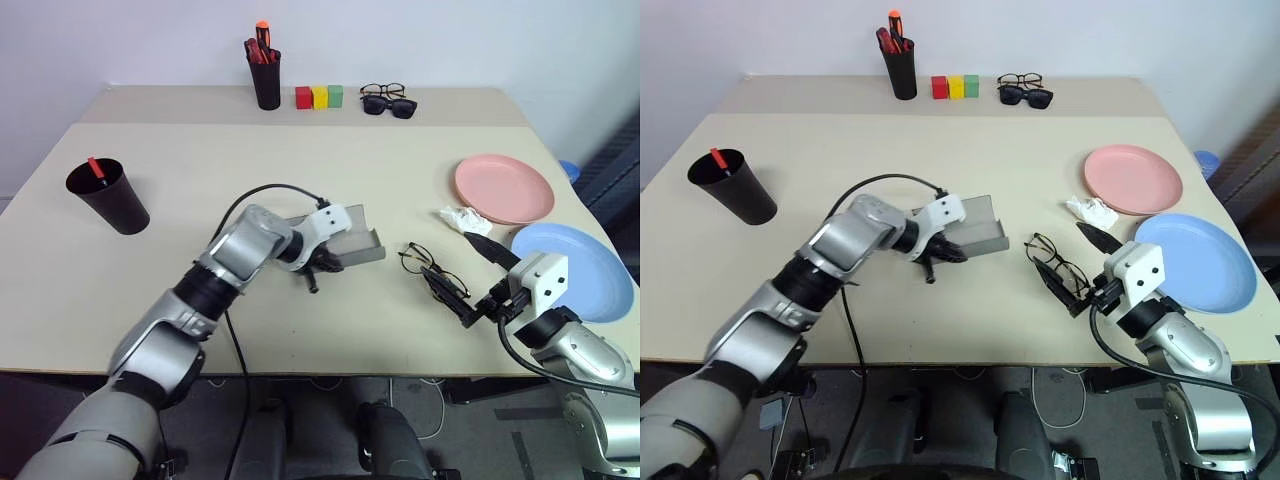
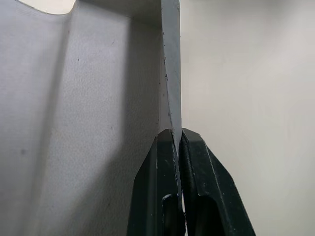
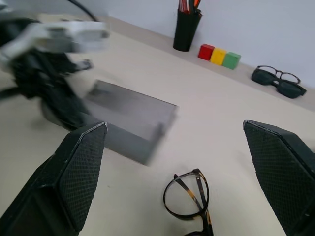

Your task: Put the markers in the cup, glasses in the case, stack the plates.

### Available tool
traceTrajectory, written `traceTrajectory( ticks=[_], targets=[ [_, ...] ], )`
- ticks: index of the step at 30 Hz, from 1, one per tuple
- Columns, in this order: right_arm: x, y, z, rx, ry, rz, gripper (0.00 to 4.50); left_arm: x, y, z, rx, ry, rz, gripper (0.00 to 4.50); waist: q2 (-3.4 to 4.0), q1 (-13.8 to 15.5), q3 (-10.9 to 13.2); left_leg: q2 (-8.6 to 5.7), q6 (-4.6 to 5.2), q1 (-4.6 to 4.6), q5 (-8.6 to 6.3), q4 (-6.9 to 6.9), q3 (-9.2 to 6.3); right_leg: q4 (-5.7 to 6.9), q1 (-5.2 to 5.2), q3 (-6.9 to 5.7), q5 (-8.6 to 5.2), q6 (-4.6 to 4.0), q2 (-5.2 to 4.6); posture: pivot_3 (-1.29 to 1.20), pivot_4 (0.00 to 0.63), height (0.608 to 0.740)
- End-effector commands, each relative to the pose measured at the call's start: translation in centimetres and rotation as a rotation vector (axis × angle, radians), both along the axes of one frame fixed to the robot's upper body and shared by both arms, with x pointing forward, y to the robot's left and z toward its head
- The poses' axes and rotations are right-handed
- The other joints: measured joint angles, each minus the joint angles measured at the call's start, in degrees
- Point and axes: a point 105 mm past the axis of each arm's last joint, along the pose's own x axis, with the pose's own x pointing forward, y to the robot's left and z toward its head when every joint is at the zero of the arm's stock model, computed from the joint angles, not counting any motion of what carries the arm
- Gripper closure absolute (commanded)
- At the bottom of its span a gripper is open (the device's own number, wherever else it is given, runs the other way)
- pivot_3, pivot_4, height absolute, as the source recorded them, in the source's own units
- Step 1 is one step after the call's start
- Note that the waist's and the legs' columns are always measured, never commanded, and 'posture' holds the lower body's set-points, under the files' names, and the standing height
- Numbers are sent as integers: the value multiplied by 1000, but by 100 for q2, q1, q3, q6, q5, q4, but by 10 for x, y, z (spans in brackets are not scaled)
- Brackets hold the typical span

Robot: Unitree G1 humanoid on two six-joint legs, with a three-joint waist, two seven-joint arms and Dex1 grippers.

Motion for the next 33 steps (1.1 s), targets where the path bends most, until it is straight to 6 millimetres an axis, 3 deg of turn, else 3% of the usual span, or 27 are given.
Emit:
traceTrajectory(
  ticks=[1, 13, 17, 23, 33],
  targets=[
    [-14, -1, 9, -11, -16, 39, 0, -18, 2, 4, -8, -26, -141, 4466, 0, 53, 0, 0, 0, -1, 0, 1, 0, -2, 1, 0, 0, -1, 0, 0, 150, 740],
    [-89, -56, -16, -100, 230, -31, 0, -12, 13, 7, -88, -128, -215, 4466, 3, 46, -3, -1, 2, -1, -3, 8, 2, -17, 13, -1, -11, 16, -6, 0, 150, 740],
    [-104, -67, -18, -115, 259, -58, 0, -8, 16, 3, -75, -128, -201, 4466, 7, 36, -6, 3, 1, 3, -5, 7, 5, -18, 12, 0, -11, 15, -6, 0, 150, 740],
    [-108, -68, -14, -121, 259, -59, 0, -11, 14, 5, -68, -112, -231, 4466, 13, 43, -9, 5, 1, -1, -8, -1, 6, -52, 17, -2, -6, 9, -6, 0, 150, 740],
    [-96, -58, -10, -117, 235, -41, 0, -15, 11, 6, 38, -91, -238, 4466, 15, 55, -10, 4, 14, -9, -14, 0, 11, -71, 21, -2, -4, 9, -6, 0, 150, 740]
  ],
)
